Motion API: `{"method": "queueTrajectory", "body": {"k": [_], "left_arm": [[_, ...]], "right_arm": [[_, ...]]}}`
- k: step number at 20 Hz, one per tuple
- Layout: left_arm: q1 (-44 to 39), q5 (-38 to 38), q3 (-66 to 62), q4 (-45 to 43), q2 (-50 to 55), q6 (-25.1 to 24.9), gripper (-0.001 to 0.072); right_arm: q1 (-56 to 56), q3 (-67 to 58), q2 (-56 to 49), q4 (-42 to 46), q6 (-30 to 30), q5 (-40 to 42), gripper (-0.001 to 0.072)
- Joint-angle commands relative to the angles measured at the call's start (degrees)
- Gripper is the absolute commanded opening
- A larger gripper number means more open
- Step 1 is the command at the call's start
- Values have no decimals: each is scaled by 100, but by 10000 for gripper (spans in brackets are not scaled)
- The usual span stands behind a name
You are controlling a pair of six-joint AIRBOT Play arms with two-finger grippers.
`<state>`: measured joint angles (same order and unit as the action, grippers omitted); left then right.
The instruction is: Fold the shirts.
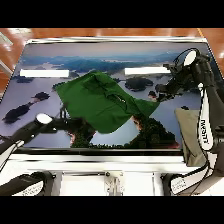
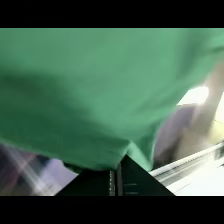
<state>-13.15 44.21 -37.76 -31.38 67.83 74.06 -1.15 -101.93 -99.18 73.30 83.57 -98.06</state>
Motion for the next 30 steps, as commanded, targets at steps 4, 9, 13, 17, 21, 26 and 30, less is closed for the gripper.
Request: {"method": "queueTrajectory", "body": {"k": [4,9,13,17,21,26,30], "left_arm": [[695,55,-3842,-1768,-1766,321,33],[1128,-188,-6798,-1773,-2371,533,34],[1128,522,-7206,-2223,-2752,573,34],[1128,2352,-7044,-3388,-2723,1436,35],[1128,2933,-6216,-3418,-2721,1827,35],[1128,2946,-4647,-3425,-2597,2085,35],[1147,2378,-3239,-3429,-2050,2199,35]], "right_arm": [[-415,-1322,1246,-437,-76,647,48],[-737,-1821,3648,-273,-15,3305,47],[-737,-1821,5095,291,0,4192,47],[-737,-1821,5641,1255,219,3322,48],[-737,-1526,5504,1397,389,1906,48],[-737,-111,4717,1469,389,1241,48],[-721,1001,3539,1388,671,2337,48]]}}
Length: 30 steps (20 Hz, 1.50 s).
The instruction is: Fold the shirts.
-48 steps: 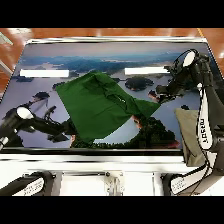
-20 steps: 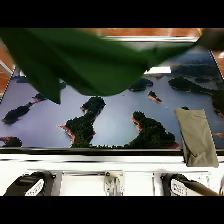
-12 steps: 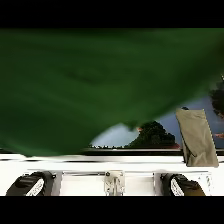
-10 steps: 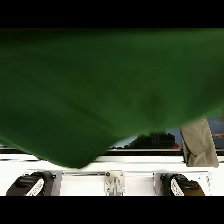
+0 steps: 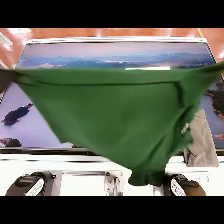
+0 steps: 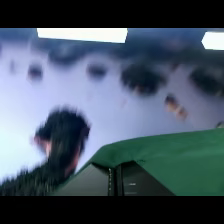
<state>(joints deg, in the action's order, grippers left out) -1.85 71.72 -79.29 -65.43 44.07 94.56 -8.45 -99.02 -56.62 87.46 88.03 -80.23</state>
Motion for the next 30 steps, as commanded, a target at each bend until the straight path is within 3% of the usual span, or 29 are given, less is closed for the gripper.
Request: {"method": "queueTrajectory", "body": {"k": [1,5,6,9,12,17,18,19,20,21,24,26,27,28,30], "left_arm": [[44,-719,1099,-24,553,256,36],[640,-2072,1123,391,1775,817,37],[802,-2256,1123,793,2085,789,37],[914,-2428,1123,1414,2903,28,38],[883,-2481,1123,1449,3639,-525,38],[859,-2127,1123,1451,4463,-584,43],[898,-1978,1121,1445,4492,-592,115],[1010,-1740,1082,1445,4478,-706,329],[1196,-1294,931,1394,4478,-848,549],[1473,-664,671,1224,4478,-863,591],[2374,1469,-166,409,4474,-866,589],[2828,2520,-166,-249,4317,-1128,586],[2981,2597,136,-365,4129,-1174,586],[3108,2417,605,-337,3888,-1368,587],[3233,1755,1775,-168,3451,-1685,590]], "right_arm": [[9,767,-1093,-179,343,839,48],[7,767,-2566,-1434,540,2234,48],[11,767,-2833,-1816,557,2450,48],[11,767,-3569,-2844,557,2935,48],[46,767,-4148,-3018,553,2949,49],[507,767,-4787,-2992,538,2527,49],[551,765,-4765,-2997,509,2553,59],[544,765,-4677,-3056,444,2524,147],[479,765,-4533,-3071,391,2415,406],[348,765,-4315,-3064,190,2203,678],[-258,767,-3451,-2754,-184,1180,687],[-656,767,-2964,-2116,-197,146,686],[-826,774,-2833,-1893,-197,-378,683],[-990,822,-2769,-1967,-295,-852,606],[-1241,1137,-2671,-2385,-590,-1392,601]]}}
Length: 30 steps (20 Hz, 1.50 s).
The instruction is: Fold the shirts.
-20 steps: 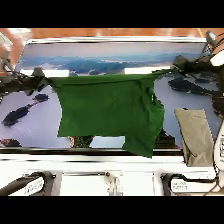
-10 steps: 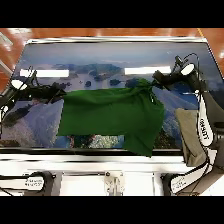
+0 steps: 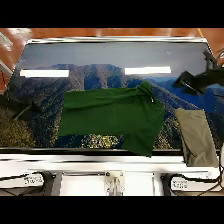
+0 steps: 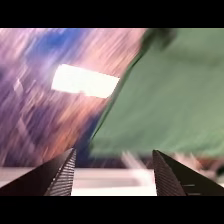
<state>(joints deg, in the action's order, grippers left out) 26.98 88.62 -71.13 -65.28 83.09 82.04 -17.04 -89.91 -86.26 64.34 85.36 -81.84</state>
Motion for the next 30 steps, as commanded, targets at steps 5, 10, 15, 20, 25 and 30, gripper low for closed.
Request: {"method": "queueTrajectory", "body": {"k": [5,10,15,20,25,30], "left_arm": [[380,-1182,2844,1191,-557,-968,634],[247,-1781,3440,1694,-243,-1185,632],[39,-2273,3467,1998,-63,-1241,626],[-105,-2885,3462,2492,-63,-1237,328],[-105,-2664,3460,2503,-68,-1412,38],[-107,-2312,3460,2503,-227,-1810,37]], "right_arm": [[-380,964,380,-581,-315,-896,602],[-380,1036,380,-861,-282,-260,601],[-380,1036,380,-855,-258,-164,602],[-380,1036,380,-824,-175,-210,602],[-385,1899,380,-72,-214,-839,636],[-380,3571,380,-577,-317,-87,634]]}}
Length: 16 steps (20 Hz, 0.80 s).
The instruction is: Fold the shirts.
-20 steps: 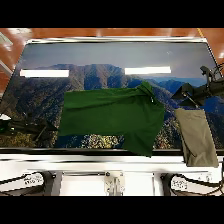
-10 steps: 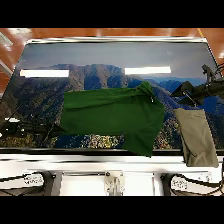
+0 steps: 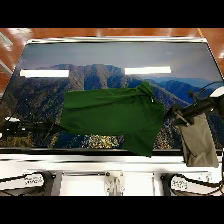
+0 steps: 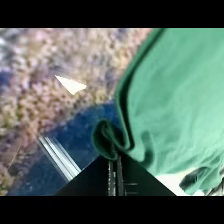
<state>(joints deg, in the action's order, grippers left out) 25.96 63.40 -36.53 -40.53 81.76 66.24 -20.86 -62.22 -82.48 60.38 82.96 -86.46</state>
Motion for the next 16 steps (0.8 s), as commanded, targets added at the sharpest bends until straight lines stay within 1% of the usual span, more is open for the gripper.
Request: {"method": "queueTrajectory", "body": {"k": [1,3,5,8,9,10,12,14,15,16], "left_arm": [[-2,256,0,26,-177,-286,37],[0,280,0,28,-391,-319,37],[-2,291,0,28,-603,-319,37],[-2,291,0,31,-892,-297,37],[-2,289,0,31,-964,-299,37],[-2,291,0,31,-1012,-299,37],[-2,326,0,50,-1047,-295,36],[-2,380,-11,127,-1064,-299,36],[-4,398,-70,184,-1108,-328,36],[-2,461,-205,201,-1176,-385,36]], "right_arm": [[2,1005,2,-190,-83,542,633],[2,1329,2,-168,-85,951,632],[2,1506,2,-361,-61,1401,632],[4,1545,-35,-468,61,1932,629],[22,1545,-76,-527,61,2024,576],[96,1543,-125,-509,61,2111,551],[411,1543,-243,-490,57,2376,542],[649,1521,-245,-509,57,2675,158],[669,1429,-225,-619,-74,2643,50],[667,1272,-173,-852,-444,2496,49]]}}
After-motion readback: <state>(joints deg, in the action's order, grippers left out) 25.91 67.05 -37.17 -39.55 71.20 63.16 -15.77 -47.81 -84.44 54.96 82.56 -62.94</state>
